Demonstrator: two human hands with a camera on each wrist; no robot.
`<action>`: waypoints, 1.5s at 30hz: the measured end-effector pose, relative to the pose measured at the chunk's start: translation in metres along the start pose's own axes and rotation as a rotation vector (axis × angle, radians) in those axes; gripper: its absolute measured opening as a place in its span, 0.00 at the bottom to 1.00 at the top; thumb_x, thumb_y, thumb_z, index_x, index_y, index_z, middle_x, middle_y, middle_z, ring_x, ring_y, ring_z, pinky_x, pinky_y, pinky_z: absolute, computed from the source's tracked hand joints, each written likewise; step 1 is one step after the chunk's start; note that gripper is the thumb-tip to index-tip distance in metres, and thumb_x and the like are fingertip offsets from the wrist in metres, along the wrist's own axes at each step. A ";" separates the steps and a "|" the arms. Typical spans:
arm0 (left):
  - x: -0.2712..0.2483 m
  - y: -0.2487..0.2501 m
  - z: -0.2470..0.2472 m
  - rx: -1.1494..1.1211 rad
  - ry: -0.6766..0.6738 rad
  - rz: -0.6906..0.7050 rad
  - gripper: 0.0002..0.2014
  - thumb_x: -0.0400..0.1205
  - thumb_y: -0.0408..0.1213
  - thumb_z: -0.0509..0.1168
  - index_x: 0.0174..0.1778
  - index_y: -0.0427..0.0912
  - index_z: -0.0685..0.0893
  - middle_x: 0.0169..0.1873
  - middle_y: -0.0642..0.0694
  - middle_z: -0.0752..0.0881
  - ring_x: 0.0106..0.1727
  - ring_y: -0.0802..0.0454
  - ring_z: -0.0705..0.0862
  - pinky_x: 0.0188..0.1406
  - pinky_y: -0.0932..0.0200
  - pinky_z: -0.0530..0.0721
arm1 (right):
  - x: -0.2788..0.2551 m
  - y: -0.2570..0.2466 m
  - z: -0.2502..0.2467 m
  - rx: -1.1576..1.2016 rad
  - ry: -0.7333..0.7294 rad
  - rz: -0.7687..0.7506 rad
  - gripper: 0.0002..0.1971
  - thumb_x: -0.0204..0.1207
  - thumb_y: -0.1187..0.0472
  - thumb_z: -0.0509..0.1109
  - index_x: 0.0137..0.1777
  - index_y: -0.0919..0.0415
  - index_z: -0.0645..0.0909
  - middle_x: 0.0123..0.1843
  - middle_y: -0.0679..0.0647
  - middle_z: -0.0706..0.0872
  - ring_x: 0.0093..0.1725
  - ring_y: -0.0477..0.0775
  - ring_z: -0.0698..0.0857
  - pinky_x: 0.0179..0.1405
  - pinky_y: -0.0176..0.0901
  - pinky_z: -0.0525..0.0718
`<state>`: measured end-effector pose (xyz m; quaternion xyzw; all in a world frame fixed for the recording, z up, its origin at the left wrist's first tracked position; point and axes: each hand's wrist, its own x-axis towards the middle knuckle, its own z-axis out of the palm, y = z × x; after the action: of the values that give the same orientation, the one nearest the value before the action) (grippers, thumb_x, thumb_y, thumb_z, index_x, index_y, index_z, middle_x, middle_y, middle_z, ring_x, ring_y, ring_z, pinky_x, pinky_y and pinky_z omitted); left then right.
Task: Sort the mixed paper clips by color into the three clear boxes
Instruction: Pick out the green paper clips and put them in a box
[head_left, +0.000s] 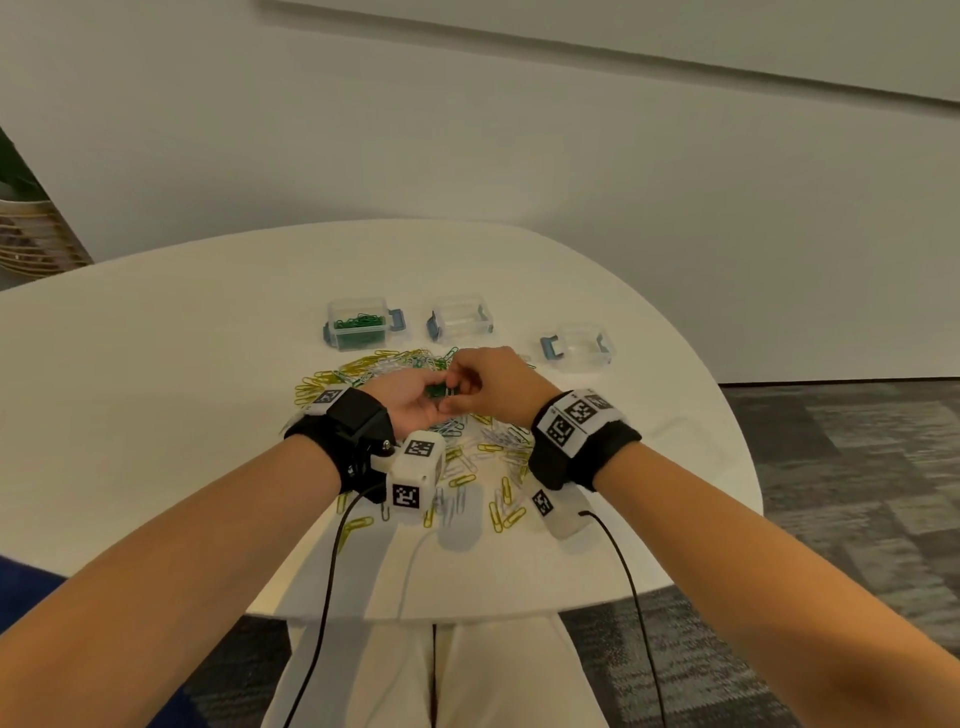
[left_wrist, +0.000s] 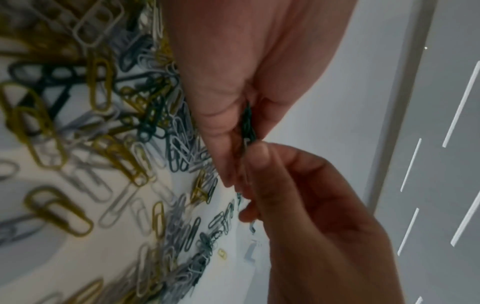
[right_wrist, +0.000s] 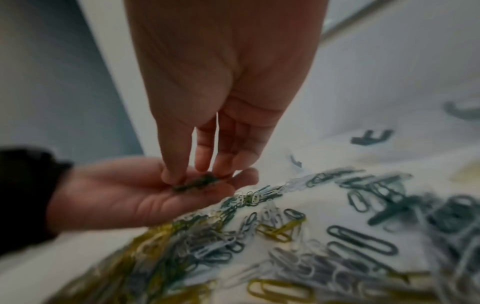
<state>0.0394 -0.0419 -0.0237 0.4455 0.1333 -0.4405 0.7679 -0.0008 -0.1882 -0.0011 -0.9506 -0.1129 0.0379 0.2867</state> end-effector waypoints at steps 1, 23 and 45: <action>0.000 0.000 0.001 0.006 0.005 -0.005 0.13 0.87 0.30 0.52 0.44 0.30 0.80 0.38 0.36 0.86 0.36 0.47 0.83 0.36 0.54 0.88 | 0.000 -0.001 0.001 -0.025 0.011 -0.011 0.12 0.69 0.58 0.79 0.49 0.61 0.84 0.42 0.55 0.87 0.39 0.50 0.83 0.41 0.40 0.81; 0.015 0.126 -0.041 0.036 0.345 0.527 0.16 0.85 0.35 0.51 0.33 0.37 0.77 0.29 0.45 0.83 0.29 0.51 0.79 0.30 0.62 0.74 | -0.019 0.048 -0.014 0.055 0.062 0.236 0.13 0.77 0.57 0.71 0.44 0.70 0.83 0.44 0.61 0.88 0.45 0.62 0.85 0.47 0.53 0.83; -0.057 -0.005 -0.066 1.750 0.543 0.086 0.48 0.69 0.54 0.76 0.80 0.47 0.58 0.76 0.34 0.54 0.72 0.33 0.71 0.72 0.43 0.73 | -0.062 0.027 0.007 -0.218 -0.202 0.489 0.38 0.73 0.47 0.75 0.77 0.62 0.65 0.74 0.64 0.66 0.69 0.63 0.75 0.69 0.49 0.73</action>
<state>0.0148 0.0417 -0.0293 0.9610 -0.0886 -0.2355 0.1147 -0.0573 -0.2208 -0.0215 -0.9662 0.0885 0.1881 0.1522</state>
